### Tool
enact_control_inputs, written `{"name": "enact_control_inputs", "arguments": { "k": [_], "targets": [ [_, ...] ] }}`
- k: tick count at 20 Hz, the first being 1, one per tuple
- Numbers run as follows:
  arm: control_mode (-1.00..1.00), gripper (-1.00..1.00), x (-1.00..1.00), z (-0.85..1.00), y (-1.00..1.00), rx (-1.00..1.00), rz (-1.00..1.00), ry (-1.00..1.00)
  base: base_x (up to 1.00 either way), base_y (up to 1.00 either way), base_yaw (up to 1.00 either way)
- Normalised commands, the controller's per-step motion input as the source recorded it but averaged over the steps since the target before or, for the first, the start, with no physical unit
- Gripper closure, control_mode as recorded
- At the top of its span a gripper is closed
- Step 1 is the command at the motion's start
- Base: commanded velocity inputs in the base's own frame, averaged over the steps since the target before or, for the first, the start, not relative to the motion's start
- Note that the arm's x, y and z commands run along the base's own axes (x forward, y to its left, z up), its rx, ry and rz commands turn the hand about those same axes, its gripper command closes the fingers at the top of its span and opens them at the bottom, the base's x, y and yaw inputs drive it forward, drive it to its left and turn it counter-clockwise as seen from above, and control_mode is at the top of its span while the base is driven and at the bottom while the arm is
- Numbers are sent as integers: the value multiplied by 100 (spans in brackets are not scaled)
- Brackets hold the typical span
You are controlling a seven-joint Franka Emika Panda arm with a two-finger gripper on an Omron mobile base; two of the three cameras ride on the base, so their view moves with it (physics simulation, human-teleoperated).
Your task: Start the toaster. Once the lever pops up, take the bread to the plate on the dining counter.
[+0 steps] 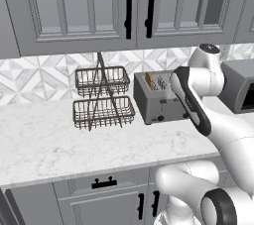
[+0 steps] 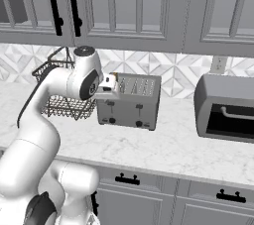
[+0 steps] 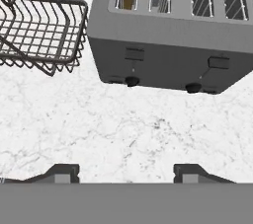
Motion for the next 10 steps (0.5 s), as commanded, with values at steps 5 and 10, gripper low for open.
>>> {"name": "enact_control_inputs", "arguments": {
  "k": [5, 10],
  "targets": [
    [-100, 100, 57, -28, 0, 0, 0, 1, 0, 0, 0],
    [-100, 100, 38, -21, 0, 0, 0, 0, 0, 0, 0]
  ]
}}
